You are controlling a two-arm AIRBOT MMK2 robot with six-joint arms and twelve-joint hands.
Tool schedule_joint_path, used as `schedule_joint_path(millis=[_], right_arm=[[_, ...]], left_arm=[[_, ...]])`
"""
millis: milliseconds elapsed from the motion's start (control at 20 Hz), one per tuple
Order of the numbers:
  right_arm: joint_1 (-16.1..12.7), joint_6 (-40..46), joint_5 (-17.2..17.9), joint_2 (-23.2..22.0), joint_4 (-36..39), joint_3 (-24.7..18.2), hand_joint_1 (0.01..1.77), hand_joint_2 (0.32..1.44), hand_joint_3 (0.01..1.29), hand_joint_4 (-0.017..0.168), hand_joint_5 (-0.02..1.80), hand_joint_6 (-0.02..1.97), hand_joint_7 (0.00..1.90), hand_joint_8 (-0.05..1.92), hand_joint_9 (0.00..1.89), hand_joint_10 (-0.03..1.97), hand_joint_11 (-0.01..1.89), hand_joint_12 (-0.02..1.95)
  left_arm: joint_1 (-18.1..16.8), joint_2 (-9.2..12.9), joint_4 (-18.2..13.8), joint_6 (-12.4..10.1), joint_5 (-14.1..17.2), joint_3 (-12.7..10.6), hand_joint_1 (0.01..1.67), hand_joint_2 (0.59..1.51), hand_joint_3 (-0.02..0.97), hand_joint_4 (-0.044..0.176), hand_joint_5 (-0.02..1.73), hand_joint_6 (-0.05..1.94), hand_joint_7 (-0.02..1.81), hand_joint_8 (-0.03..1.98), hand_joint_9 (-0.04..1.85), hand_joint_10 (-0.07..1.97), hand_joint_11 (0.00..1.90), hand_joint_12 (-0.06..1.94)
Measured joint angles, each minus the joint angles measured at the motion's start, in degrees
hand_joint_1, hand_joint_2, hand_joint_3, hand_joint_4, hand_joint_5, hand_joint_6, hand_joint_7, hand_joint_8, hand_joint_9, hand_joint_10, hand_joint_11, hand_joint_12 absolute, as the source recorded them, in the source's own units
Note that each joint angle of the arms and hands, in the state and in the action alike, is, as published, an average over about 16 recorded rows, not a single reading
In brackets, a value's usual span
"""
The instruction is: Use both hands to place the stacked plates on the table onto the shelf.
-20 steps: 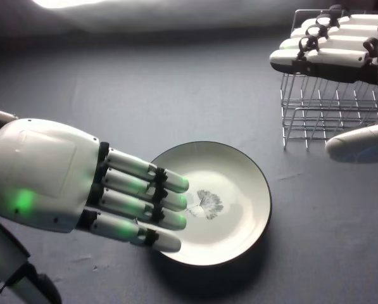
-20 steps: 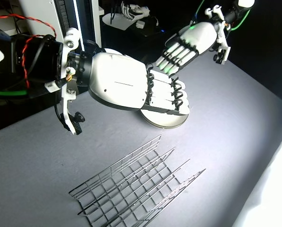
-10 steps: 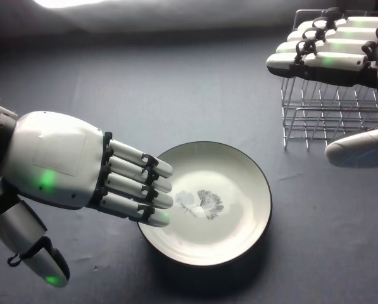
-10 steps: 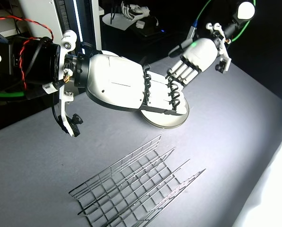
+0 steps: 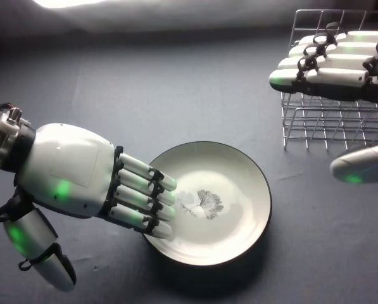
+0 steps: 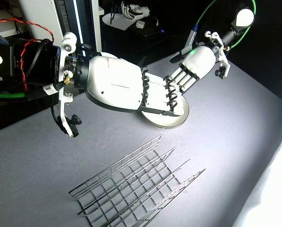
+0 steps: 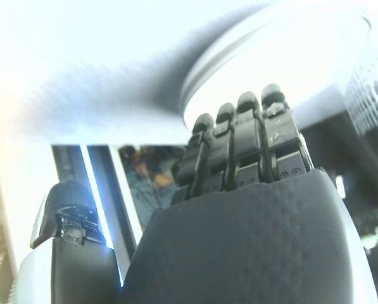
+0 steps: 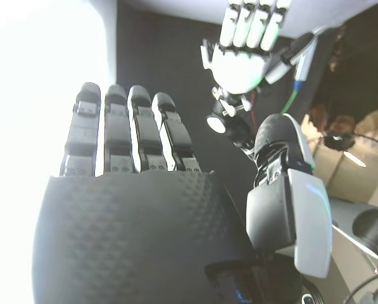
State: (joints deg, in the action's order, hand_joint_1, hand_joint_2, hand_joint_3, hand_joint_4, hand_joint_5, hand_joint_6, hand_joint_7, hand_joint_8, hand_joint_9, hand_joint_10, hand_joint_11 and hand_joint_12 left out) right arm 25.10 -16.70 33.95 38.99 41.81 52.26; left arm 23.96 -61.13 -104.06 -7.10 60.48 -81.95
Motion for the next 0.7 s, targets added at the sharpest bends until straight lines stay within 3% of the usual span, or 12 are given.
schedule_joint_path(millis=[500, 700], right_arm=[[5.2, 0.0, 14.8, 0.9, 8.5, 6.2, 0.02, 1.21, 0.03, 0.003, 0.02, 0.02, 0.02, 0.01, 0.01, 0.00, 0.01, 0.00], [6.5, 0.1, 19.2, 1.7, 11.4, 8.7, 0.02, 1.23, 0.03, 0.005, 0.02, 0.02, 0.02, 0.01, 0.01, 0.00, 0.01, 0.00]], left_arm=[[0.7, -3.0, -0.9, -0.1, -1.1, -4.2, 0.02, 1.072, 0.018, -0.004, 0.02, 0.00, 0.02, 0.01, 0.02, 0.01, 0.01, -0.01], [0.7, -3.9, -1.3, 0.0, -0.7, -6.0, 0.02, 1.067, 0.018, -0.004, 0.02, -0.01, 0.02, 0.01, 0.02, 0.01, 0.01, -0.01]])
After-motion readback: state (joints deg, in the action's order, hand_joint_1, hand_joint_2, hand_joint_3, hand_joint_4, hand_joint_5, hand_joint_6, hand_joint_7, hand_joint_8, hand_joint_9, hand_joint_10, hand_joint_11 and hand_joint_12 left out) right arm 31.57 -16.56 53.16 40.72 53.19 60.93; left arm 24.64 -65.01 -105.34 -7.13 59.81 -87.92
